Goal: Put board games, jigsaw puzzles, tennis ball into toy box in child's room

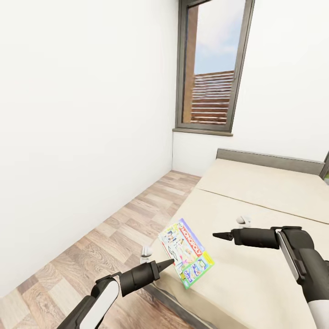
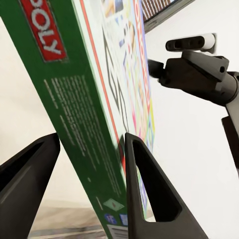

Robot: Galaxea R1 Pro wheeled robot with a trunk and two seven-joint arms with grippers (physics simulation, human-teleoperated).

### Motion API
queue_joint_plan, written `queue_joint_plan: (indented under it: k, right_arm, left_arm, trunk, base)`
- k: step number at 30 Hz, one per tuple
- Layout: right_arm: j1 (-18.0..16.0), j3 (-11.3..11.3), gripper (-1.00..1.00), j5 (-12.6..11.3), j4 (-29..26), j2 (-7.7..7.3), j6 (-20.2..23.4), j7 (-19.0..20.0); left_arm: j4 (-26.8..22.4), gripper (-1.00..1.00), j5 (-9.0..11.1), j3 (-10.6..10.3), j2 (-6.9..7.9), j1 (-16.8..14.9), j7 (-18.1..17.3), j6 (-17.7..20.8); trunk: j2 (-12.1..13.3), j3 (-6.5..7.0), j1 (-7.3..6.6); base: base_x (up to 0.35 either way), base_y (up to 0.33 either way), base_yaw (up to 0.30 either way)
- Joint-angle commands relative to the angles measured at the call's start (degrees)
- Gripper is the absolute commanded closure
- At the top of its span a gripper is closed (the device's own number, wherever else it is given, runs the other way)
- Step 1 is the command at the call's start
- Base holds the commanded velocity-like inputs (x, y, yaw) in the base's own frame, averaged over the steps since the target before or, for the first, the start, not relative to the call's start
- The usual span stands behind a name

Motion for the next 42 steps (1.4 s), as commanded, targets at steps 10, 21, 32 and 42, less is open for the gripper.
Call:
queue_joint_plan:
  k: [10, 21, 32, 42]
  right_arm:
    - [0.0, 0.2, -1.00, -0.1, -0.2, 0.05, 0.5, 0.7]
    - [-0.1, 2.4, -1.00, 0.0, -0.2, 0.17, 0.5, 3.9]
    - [-0.1, 4.1, -1.00, 0.0, 0.0, 0.17, 0.5, 6.2]
    - [-0.1, 6.0, -1.00, 0.0, 0.0, 0.12, 0.9, 8.2]
  left_arm:
    - [0.5, 1.00, 0.6, -0.1, -0.01, -0.2, 0.1, 0.5]
    - [0.8, 1.00, 0.6, -0.1, -0.11, -0.5, 0.0, 0.5]
    - [1.1, 1.00, 0.6, -0.2, 0.01, -2.4, -3.5, 0.4]
    - [2.6, 1.00, 0.5, -0.3, -0.01, -3.1, -4.8, 0.4]
  trunk:
    - [0.0, -0.06, -0.01]
    - [0.0, -0.06, -0.01]
    - [0.0, -0.06, -0.01]
    - [0.0, -0.06, -0.01]
  base:
    - [0.000, 0.000, 0.000]
    - [0.000, 0.000, 0.000]
    - [0.000, 0.000, 0.000]
    - [0.000, 0.000, 0.000]
